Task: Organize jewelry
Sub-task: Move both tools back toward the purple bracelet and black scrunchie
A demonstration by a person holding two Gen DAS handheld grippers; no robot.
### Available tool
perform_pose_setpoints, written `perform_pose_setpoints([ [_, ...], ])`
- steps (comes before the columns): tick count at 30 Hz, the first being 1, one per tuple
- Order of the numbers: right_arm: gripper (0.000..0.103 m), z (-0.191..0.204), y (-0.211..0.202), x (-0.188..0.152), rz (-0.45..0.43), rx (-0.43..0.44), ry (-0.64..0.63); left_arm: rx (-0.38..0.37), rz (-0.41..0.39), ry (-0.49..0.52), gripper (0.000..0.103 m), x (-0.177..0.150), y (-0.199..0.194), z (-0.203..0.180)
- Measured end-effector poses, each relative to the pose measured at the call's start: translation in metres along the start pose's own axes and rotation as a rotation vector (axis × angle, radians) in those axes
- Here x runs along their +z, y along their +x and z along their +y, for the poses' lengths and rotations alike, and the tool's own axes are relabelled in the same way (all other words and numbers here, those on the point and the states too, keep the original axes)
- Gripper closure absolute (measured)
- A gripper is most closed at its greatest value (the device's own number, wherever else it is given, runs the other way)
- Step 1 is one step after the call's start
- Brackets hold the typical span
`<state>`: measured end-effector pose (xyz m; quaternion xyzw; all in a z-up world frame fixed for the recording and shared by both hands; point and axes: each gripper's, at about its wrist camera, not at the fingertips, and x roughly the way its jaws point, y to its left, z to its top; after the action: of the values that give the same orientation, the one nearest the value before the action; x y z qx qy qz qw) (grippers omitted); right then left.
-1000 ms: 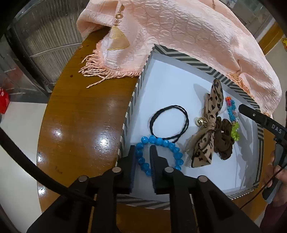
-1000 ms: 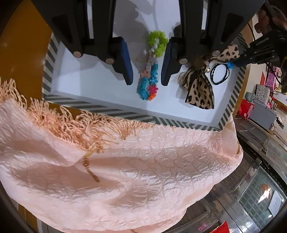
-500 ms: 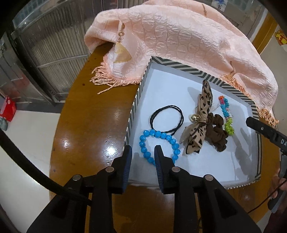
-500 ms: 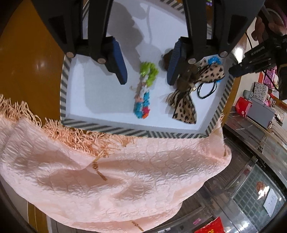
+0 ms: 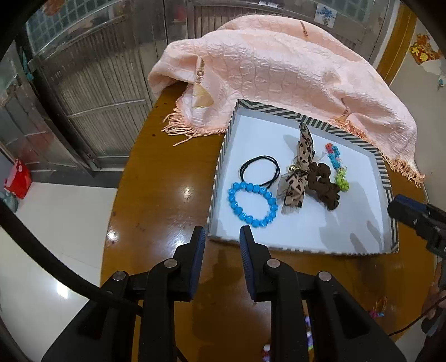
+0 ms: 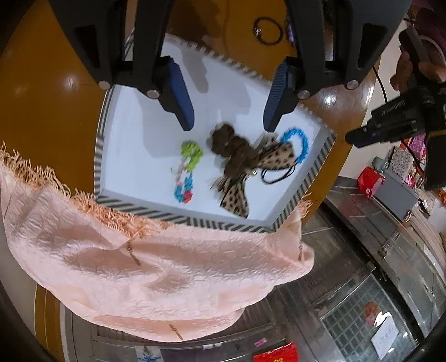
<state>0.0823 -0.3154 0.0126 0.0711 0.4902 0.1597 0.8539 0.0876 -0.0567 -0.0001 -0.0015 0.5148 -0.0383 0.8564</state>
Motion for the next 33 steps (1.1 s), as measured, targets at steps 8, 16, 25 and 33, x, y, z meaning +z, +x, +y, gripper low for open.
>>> perform_pose_setpoints([
  [8,0.048,0.02,-0.007,-0.036,0.027,-0.001,-0.005,0.005,-0.017,0.01,0.078,-0.022,-0.022,0.011],
  [16,0.047,0.035,-0.015,-0.064,0.038,-0.006,0.002,0.0,-0.018,0.024,0.078,-0.044,-0.038,0.023],
  [25,0.047,0.046,-0.019,-0.092,0.05,-0.027,-0.001,-0.022,0.001,0.012,0.078,-0.067,-0.051,0.041],
  [33,0.047,0.051,-0.015,-0.117,0.09,-0.03,-0.014,-0.074,0.066,0.017,0.078,-0.094,-0.049,0.044],
])
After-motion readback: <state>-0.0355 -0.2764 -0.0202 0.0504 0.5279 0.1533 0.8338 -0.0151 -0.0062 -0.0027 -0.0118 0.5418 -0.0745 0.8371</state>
